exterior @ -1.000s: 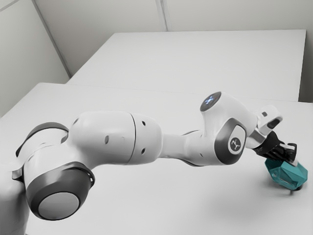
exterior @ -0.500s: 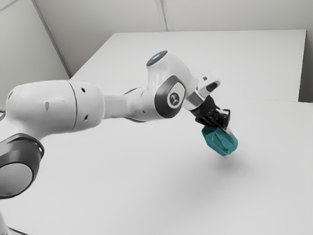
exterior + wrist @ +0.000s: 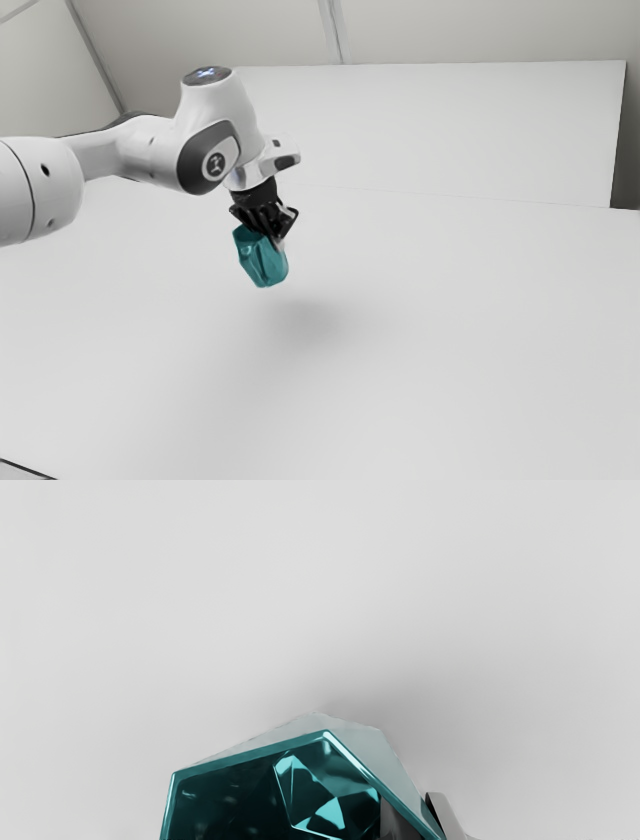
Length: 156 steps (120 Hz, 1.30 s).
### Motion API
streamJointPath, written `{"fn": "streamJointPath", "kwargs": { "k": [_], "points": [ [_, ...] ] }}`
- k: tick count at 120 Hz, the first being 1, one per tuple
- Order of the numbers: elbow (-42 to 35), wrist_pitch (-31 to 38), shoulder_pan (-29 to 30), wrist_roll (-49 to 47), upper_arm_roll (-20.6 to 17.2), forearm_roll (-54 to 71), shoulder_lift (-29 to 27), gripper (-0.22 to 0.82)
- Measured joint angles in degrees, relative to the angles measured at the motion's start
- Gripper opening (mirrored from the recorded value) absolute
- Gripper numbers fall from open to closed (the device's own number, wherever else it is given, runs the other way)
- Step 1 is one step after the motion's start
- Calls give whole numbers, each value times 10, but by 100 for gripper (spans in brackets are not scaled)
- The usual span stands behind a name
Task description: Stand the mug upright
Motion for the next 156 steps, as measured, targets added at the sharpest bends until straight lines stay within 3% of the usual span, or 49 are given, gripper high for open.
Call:
{"fn": "streamJointPath", "kwargs": {
  "k": [44,101,156],
  "points": [
    [-2,-30,59,-6,-1,19,29,-18],
    [-13,38,61,-9,-6,-1,69,-18],
    [-14,48,61,-10,-9,-4,85,-18]
  ]
}}
